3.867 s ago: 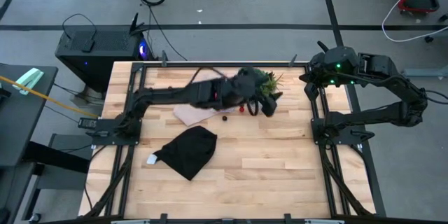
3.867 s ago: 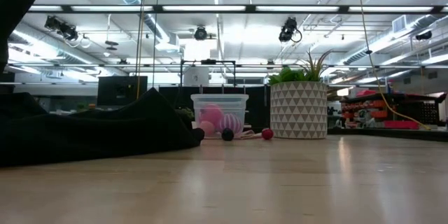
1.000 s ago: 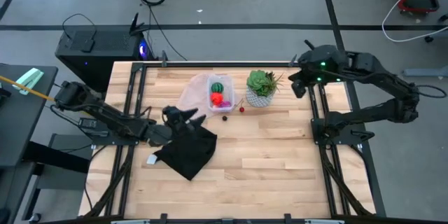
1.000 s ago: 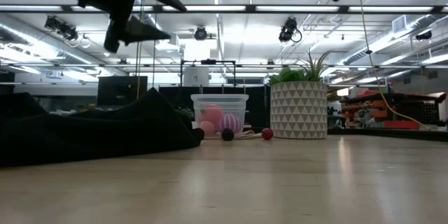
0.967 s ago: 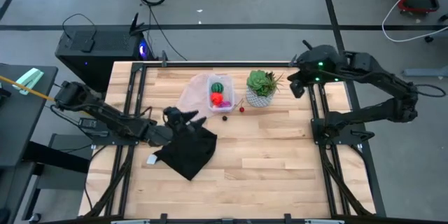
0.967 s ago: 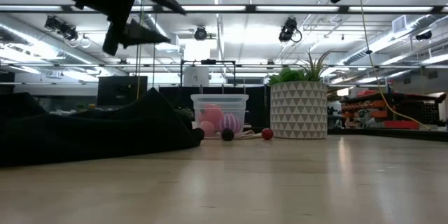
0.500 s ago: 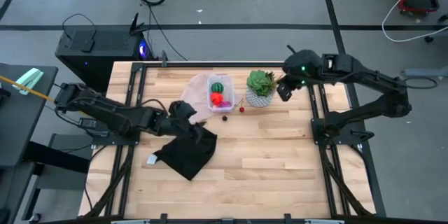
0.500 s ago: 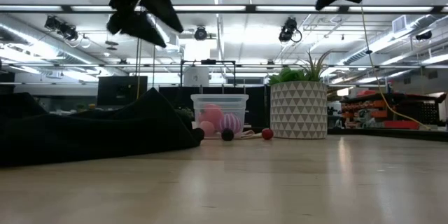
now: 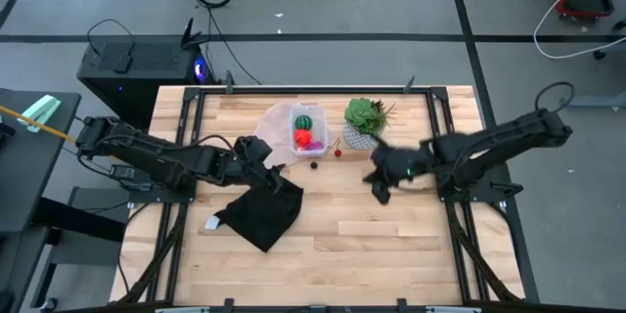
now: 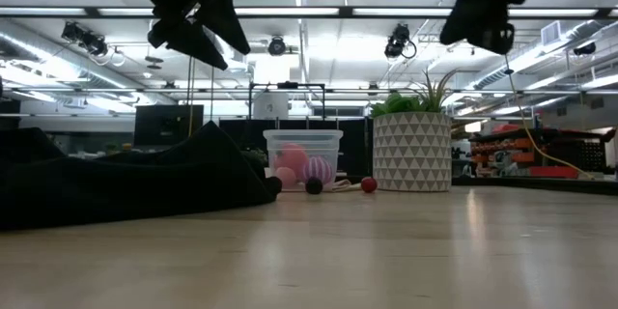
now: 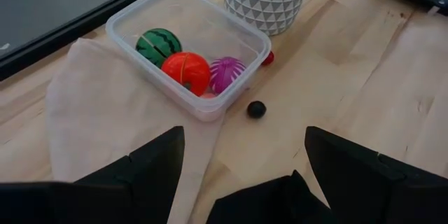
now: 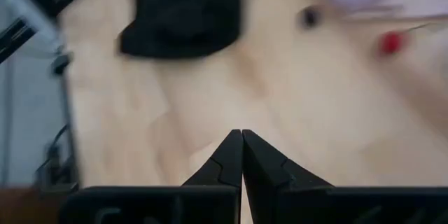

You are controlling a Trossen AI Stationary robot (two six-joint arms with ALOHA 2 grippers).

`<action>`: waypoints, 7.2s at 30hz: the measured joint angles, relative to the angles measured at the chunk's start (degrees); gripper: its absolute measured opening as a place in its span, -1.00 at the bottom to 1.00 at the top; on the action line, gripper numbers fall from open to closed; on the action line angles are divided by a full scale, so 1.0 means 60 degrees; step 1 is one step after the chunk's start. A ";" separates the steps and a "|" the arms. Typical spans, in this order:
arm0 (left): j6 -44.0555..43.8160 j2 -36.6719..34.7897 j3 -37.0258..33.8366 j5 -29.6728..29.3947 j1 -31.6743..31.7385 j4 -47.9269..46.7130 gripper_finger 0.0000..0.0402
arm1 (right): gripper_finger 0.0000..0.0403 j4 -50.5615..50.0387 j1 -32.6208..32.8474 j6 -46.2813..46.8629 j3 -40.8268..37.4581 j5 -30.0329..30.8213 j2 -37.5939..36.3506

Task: Pick and placing Produce into tupperware
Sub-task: Put the cherry into the transparent bin

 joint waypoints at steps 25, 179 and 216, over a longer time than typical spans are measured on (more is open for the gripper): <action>0.0806 0.0000 0.0000 -0.0002 0.0000 -0.0798 0.50 | -0.87 0.1072 0.1268 -0.0675 0.1561 0.2813 0.4491; 0.2208 0.0000 0.0004 -0.0525 -0.0025 -0.0797 0.50 | 0.19 0.1569 0.4501 0.3128 0.3882 0.3398 0.8599; 0.3938 0.0000 0.0016 -0.0612 0.0038 -0.0745 0.50 | 0.18 -0.3038 -0.0214 0.9827 0.5077 0.6642 1.0097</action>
